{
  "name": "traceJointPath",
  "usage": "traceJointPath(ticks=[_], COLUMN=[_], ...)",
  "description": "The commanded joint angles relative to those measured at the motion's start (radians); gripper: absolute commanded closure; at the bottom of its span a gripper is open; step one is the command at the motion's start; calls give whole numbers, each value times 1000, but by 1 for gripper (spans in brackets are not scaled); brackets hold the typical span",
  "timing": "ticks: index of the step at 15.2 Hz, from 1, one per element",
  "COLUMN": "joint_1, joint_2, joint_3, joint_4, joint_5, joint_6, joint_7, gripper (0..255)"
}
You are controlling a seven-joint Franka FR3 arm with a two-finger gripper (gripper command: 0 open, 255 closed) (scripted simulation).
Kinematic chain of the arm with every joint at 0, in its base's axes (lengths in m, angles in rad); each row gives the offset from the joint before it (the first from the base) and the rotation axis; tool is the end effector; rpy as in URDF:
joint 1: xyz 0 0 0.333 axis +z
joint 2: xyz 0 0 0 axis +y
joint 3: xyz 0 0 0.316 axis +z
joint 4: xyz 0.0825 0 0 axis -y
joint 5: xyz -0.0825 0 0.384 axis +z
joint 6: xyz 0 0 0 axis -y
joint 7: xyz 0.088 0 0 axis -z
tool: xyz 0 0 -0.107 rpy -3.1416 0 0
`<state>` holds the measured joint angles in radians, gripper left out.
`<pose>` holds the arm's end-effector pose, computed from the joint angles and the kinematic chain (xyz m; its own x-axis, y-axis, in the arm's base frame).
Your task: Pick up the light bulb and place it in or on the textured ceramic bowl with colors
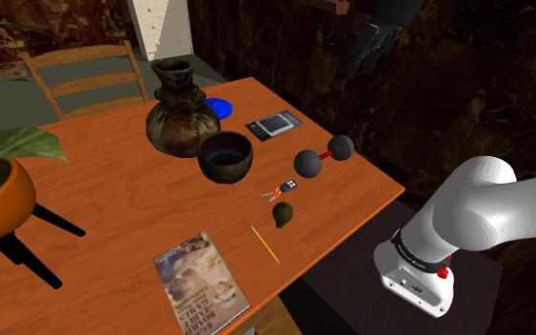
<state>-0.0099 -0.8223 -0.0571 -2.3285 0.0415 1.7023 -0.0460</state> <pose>0.3091 -0.0235 0.6275 0.9802 -0.0155 0.1972 -0.0009 -0.9972 -0.0742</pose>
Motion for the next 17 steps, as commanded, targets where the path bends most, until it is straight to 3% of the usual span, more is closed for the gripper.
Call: traceJointPath(ticks=[1, 9, 17], joint_1=[0, 20, 62], joint_2=[0, -17, 64], joint_3=[0, 154, 324], joint_4=[0, -197, -322], joint_5=[0, 69, 162], joint_6=[0, 127, 281], joint_7=[0, 196, 398], gripper=[0, 0, 0])
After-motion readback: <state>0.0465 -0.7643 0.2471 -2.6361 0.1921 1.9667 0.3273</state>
